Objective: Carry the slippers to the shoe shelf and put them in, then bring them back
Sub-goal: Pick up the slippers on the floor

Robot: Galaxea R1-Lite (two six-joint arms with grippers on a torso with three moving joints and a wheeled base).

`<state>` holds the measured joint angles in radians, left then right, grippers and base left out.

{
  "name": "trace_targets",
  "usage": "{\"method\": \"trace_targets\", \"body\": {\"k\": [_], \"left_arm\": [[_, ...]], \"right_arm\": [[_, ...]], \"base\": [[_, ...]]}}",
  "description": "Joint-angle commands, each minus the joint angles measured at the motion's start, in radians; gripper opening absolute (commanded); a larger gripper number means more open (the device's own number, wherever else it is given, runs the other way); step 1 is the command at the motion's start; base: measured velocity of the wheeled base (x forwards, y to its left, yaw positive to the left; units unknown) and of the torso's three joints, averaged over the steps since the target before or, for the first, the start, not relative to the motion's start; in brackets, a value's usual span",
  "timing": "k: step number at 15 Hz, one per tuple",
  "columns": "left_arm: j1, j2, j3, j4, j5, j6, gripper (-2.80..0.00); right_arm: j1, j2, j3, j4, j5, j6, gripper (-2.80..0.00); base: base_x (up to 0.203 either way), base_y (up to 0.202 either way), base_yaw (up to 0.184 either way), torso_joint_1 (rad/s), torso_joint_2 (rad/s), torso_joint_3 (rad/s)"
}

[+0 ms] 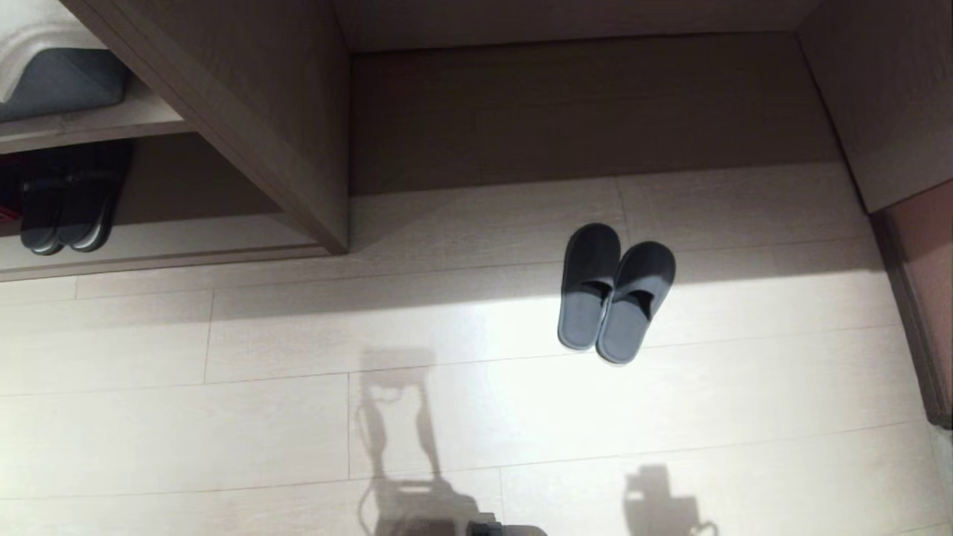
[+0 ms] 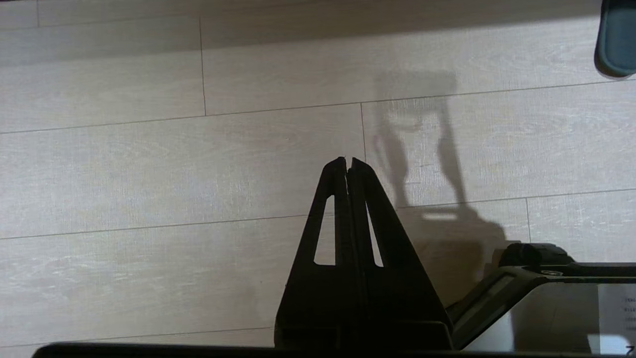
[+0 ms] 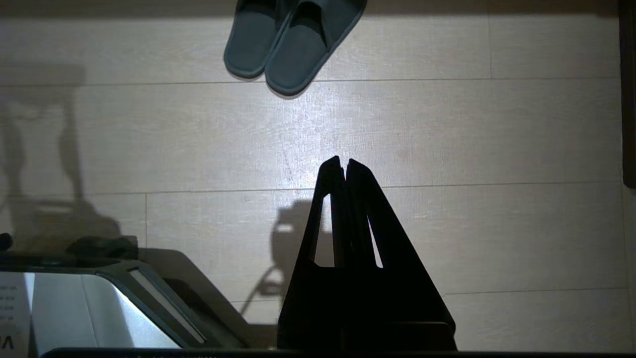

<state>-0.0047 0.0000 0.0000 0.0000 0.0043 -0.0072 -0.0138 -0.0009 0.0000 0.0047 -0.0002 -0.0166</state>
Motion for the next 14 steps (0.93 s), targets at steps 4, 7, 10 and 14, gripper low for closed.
{"method": "trace_targets", "body": {"k": [4,7,10,14], "left_arm": [[0.0,0.0,0.002,0.0,0.0,0.0,-2.8],[0.0,0.0,0.002,0.0,0.0,0.0,-2.8],[0.0,0.0,0.002,0.0,0.0,0.0,-2.8],[0.0,0.0,0.002,0.0,0.0,0.0,-2.8]], "right_arm": [[0.0,-0.002,0.002,0.0,0.0,0.0,-2.8],[0.0,-0.002,0.002,0.0,0.0,0.001,-2.8],[0.0,-0.002,0.002,0.0,0.0,0.0,-2.8],[0.0,-0.002,0.002,0.0,-0.001,0.0,-2.8]], "base": [[0.0,0.0,0.0,0.002,0.0,-0.195],[0.0,0.0,0.0,0.0,0.0,-0.199],[0.0,0.0,0.0,0.005,0.0,-0.197],[0.0,0.0,0.0,0.002,0.0,-0.198]]}}
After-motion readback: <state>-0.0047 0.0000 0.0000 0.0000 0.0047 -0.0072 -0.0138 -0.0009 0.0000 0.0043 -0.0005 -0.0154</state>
